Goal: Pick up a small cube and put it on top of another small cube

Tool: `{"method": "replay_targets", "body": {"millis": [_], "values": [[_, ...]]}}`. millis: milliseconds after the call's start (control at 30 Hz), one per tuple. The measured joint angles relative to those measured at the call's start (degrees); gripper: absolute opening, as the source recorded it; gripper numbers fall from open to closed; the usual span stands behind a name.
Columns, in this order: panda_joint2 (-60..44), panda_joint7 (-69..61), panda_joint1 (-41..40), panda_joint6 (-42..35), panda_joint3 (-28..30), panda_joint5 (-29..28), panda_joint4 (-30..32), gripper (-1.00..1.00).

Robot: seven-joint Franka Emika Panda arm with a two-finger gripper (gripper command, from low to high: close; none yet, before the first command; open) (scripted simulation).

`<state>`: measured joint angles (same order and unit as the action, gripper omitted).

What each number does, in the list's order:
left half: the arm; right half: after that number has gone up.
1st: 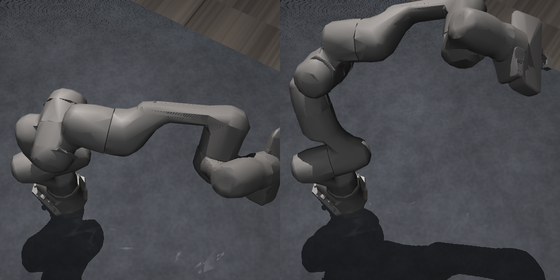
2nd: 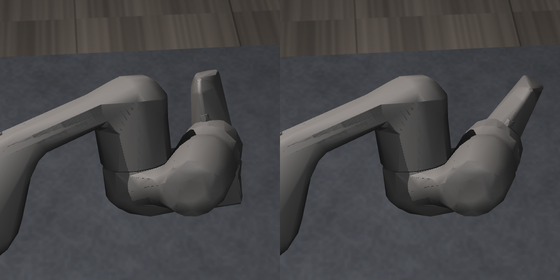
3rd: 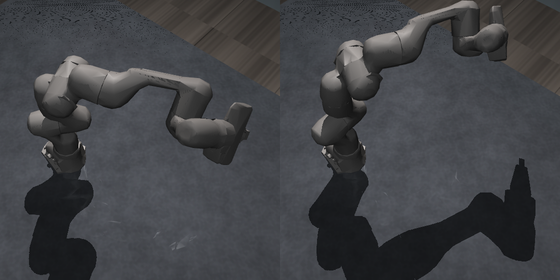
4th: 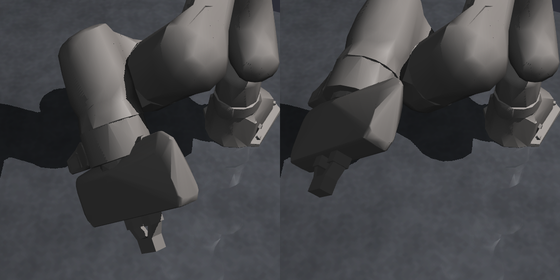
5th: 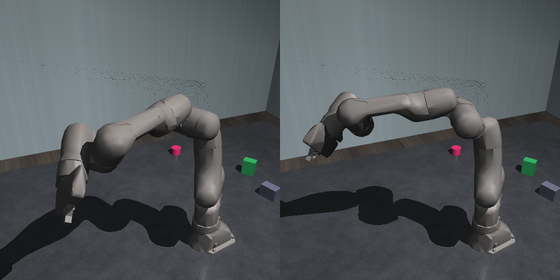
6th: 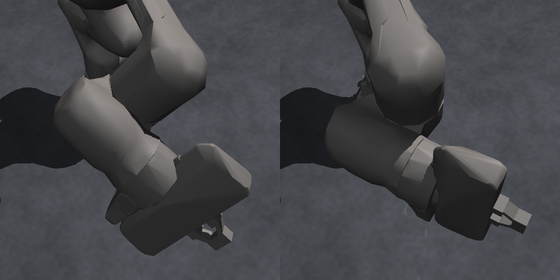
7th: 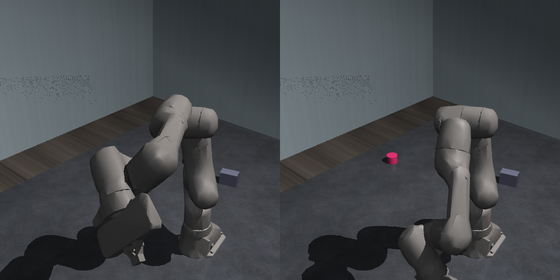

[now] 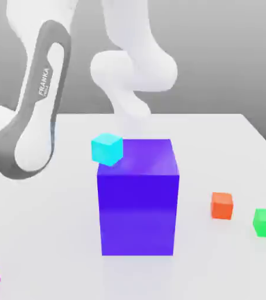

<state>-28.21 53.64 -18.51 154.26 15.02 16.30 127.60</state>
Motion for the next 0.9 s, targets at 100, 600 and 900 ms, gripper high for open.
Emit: {"method": "replay_targets", "body": {"millis": [100,600,900], "values": [[-3.4,-1.1,-1.4,2.5,-1.6,1.5,-0.8,-1.00],[8.0,3.4,8.5,-4.1,-3.8,-3.7,4.1,-1.00],[14.3,7.0,22.5,-4.0,-14.7,-7.0,10.1,-1.00]]}}
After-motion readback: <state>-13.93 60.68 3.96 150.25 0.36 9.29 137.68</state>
